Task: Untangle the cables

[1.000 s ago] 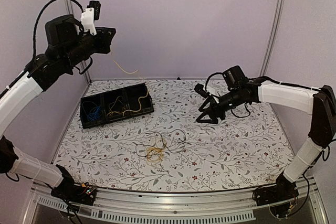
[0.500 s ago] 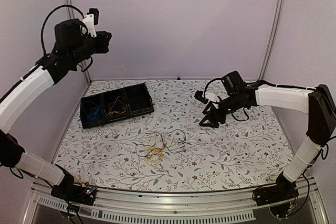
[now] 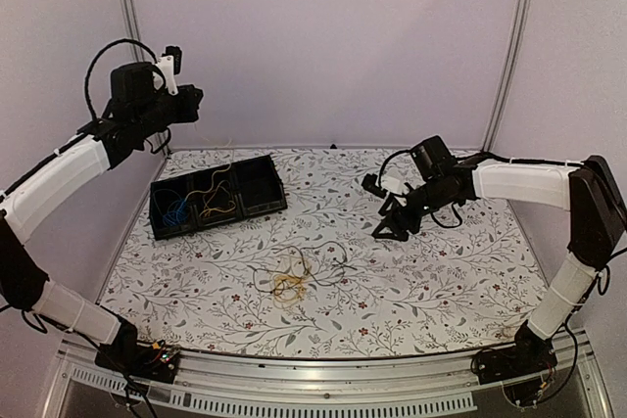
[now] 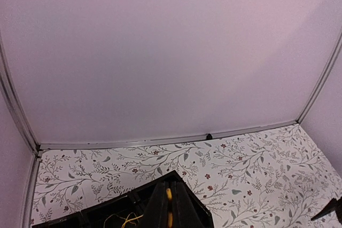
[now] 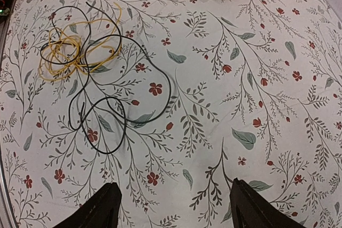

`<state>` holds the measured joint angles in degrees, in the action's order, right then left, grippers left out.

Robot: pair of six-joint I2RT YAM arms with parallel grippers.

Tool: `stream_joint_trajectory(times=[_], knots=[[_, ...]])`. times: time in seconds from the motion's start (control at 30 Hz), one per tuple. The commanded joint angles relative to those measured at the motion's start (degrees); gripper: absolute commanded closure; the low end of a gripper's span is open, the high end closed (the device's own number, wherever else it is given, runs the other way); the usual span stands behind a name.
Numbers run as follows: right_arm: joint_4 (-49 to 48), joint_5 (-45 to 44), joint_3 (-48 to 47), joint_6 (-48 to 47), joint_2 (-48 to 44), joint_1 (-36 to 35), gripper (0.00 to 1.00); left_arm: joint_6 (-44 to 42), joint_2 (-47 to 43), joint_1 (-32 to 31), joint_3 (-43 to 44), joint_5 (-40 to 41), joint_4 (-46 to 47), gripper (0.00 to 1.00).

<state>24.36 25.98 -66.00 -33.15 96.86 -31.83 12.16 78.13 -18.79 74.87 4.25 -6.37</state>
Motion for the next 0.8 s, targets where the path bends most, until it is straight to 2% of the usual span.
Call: stream_joint_trajectory(times=[0.0,0.3,0.6,0.77], knots=[[-0.32,-0.57,0.55,-0.69,0.77,0.18,0.26,1.14,-0.56,2.36,-3.17,-1.70,3.33,1.00],[0.07,-0.97,0.53,-1.26,1.23,0.14,0.25,2.65,-2.57,3.05,-11.66,0.35,4.92,1.00],[0.51,-0.93,0.41,-1.61,1.46,0.19,0.25,1.54,-7.96,5.59,-16.45,6.05,-1.88,1.00],[0.82,-0.63,0.31,-1.82,1.56,0.19,0.25,1.73,-7.13,7.35,-17.83,4.56,-4.02,1.00]])
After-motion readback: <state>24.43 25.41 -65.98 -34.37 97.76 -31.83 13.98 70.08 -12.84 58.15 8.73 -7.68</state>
